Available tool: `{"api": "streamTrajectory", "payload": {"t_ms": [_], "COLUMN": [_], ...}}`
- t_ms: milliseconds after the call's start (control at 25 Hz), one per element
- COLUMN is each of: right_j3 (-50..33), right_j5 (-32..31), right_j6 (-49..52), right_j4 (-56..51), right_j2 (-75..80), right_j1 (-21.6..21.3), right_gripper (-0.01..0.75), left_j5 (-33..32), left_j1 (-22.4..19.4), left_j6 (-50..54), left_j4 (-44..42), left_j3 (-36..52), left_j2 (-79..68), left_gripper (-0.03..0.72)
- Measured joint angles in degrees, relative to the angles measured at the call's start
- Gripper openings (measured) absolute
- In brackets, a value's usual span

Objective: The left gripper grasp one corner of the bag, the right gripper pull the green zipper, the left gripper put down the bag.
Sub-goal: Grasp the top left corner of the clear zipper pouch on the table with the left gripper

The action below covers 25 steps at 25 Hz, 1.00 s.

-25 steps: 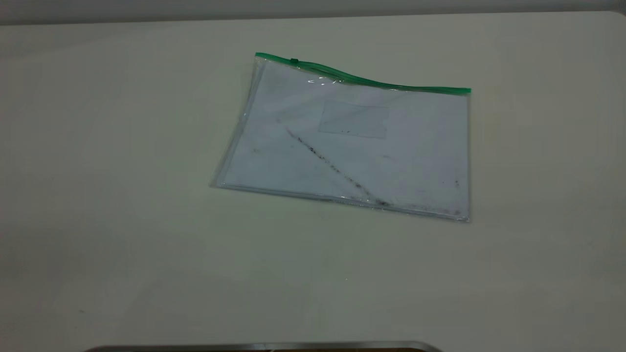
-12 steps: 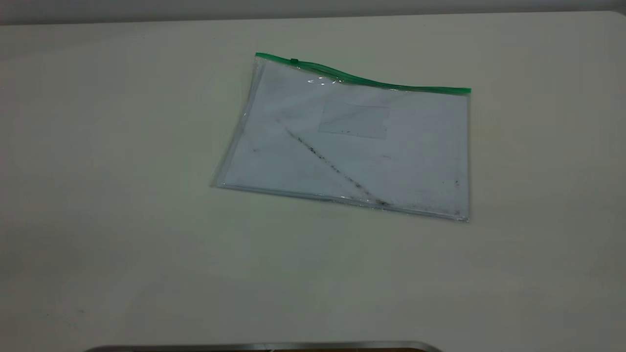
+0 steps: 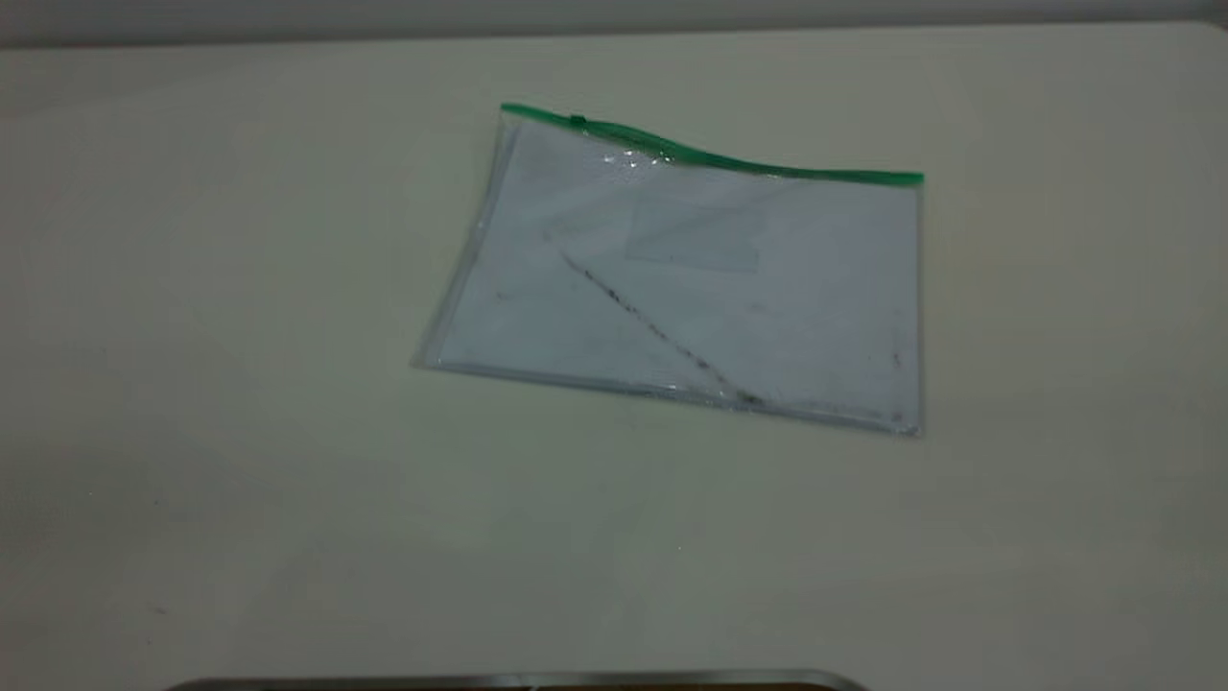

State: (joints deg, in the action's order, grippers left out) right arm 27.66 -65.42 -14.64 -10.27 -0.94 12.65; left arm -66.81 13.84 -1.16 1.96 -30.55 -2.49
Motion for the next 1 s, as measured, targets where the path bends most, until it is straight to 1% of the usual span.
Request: {"api": "streamTrajectory", "payload": {"t_ms": [160, 320, 400, 480, 600, 720, 840, 1000], "right_j3": [0.89, 6.35, 9.03, 11.39, 13.26, 13.54, 13.54, 13.54], "right_j5": [0.59, 0.79, 0.83, 0.98, 1.49, 1.68, 1.69, 2.06], "right_j6": [0.88, 3.80, 4.64, 5.23, 5.96, 7.11, 7.47, 7.51], "right_j4": [0.02, 1.27, 2.80, 3.52, 3.95, 4.28, 4.54, 4.72], "right_j2": [0.00, 3.40, 7.50, 12.00, 18.83, 24.23, 28.25, 30.84], "right_j1": [0.00, 0.00, 0.00, 0.00, 0.00, 0.00, 0.00, 0.00], "right_gripper": [0.398, 0.400, 0.412, 0.445, 0.527, 0.585, 0.592, 0.584], "left_j5": [0.20, 2.12, 5.74, 10.02, 16.53, 21.75, 24.68, 25.69], "left_j1": [0.00, 0.00, 0.00, 0.00, 0.00, 0.00, 0.00, 0.00], "left_j6": [0.48, 2.92, 3.38, 3.39, 3.39, 3.28, 3.04, 1.91], "left_j4": [-0.11, -0.11, -0.11, -0.11, -0.11, 0.13, 0.32, 0.34], "left_j3": [0.00, -0.65, -1.83, -3.63, -6.95, -10.86, -15.48, -23.37], "left_j2": [-0.94, -8.93, -15.18, -21.56, -32.29, -44.22, -55.77, -71.23], "left_gripper": [0.586, 0.586, 0.586, 0.586, 0.586, 0.586, 0.586, 0.586]}}
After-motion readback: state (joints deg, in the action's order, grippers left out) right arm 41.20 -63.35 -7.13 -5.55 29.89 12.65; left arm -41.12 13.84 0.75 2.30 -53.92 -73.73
